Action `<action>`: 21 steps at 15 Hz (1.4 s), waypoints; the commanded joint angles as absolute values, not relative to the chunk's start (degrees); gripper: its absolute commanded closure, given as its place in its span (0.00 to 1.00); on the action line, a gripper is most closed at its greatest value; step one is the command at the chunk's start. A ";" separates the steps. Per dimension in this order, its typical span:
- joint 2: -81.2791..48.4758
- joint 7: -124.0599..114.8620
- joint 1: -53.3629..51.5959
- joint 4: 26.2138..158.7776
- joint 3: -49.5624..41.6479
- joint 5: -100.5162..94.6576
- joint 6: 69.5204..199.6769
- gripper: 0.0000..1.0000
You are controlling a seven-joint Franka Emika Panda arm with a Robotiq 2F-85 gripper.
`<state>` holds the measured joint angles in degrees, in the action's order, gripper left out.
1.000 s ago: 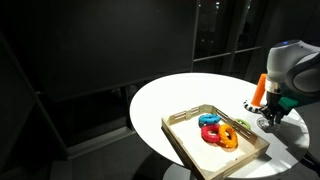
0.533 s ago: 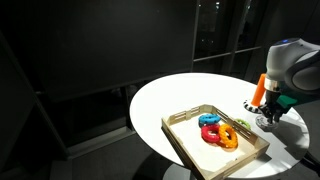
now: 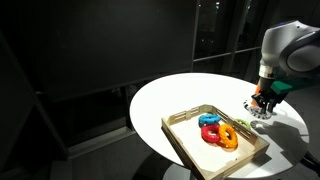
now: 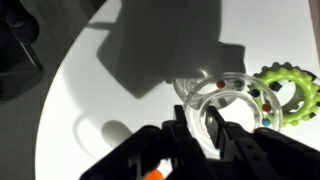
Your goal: Pick up the clear ring and put it in the wooden tray
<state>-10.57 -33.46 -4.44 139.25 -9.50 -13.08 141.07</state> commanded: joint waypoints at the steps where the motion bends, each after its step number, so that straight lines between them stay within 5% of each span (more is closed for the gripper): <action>1: -9.11 -31.01 -3.70 136.53 -6.32 -9.12 135.58 0.92; 7: -9.93 -31.94 -3.93 135.13 -4.09 -8.05 133.97 0.92; 8: -9.94 -31.95 -3.97 134.97 -3.90 -8.02 133.77 0.74; 15: -10.28 -31.94 -3.99 135.01 -3.92 -8.01 133.78 0.74; 16: -10.28 -31.95 -3.99 135.01 -3.92 -8.01 133.78 0.92; 21: -10.92 -31.85 -4.90 133.31 -2.76 -8.28 134.89 0.92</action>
<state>-10.37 -31.92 -4.58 134.95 -3.60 -7.95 134.50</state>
